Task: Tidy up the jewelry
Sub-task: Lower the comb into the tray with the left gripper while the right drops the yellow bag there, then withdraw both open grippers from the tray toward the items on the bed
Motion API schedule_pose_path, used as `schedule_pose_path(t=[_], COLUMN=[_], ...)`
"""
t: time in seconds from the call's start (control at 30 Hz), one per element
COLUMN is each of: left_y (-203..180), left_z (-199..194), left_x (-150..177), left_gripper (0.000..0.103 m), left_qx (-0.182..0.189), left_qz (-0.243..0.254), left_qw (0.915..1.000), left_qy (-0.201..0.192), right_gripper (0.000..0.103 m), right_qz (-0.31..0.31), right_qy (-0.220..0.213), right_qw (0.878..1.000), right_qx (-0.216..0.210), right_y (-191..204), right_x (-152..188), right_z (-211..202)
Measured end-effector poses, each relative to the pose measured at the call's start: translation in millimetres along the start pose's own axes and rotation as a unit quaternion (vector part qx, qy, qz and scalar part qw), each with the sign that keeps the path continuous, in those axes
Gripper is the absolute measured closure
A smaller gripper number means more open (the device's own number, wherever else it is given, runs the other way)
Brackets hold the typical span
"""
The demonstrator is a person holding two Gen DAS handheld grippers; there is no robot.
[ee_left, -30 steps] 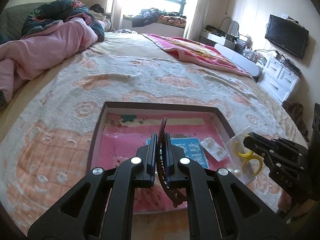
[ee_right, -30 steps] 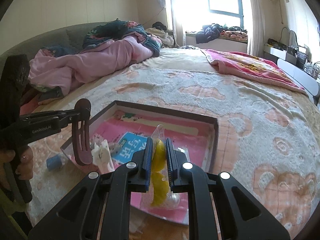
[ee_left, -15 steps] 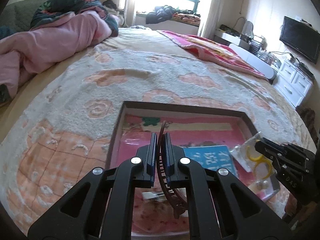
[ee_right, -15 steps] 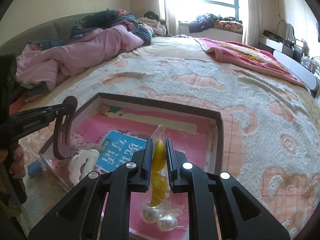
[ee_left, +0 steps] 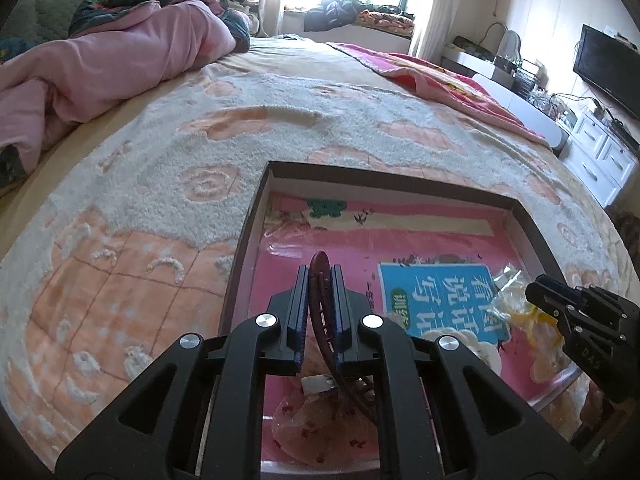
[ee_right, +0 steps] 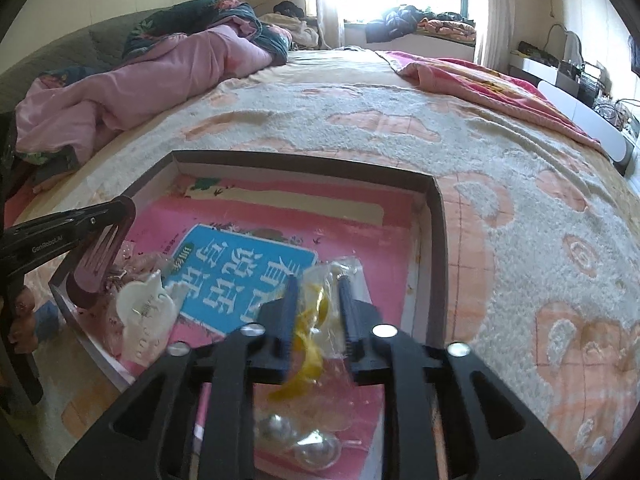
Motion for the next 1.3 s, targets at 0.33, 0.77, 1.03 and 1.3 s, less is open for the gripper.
schedule_pose_path(t=[0.33, 0.77, 1.03, 1.3], left_y=[-6.0, -0.2, 4.7, 9.9], left_z=[-15.2, -50.4, -77.8, -98.8], left_x=[13.4, 23.4, 33.6, 49.6], left_gripper=[0.071, 0.028, 0.012, 0.012], left_qx=[0.001, -0.004, -0.006, -0.002], left_qz=[0.011, 0.005, -0.003, -0.005], left_qw=[0.9999, 0.9993, 0.9984, 0.9979], left_qy=[-0.008, -0.036, -0.055, -0.065], right_gripper=[0.046, 0.019, 0.017, 0.017], right_qz=[0.01, 0.023, 0.027, 0.014], right_qy=[-0.015, -0.044, -0.063, -0.066], right_qw=[1.0, 0.999, 0.998, 0.998], right_qx=[0.001, 0.001, 0.001, 0.0], right_y=[0.5, 5.3, 9.3, 22.0], right_x=[13.9, 31.2, 35.4, 46.1], right_z=[-24.6, -64.3, -88.3, -102.6])
Point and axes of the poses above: each gripper's, at about its wrist camera, not at the fingertips, and z roughly the way its jaws point, y to its left, x to its underside, the point moved 5 cm from there along z, roughly the way its jaws point, and after that the axes turned 12 degrees about -x, right-handed, at the moved point
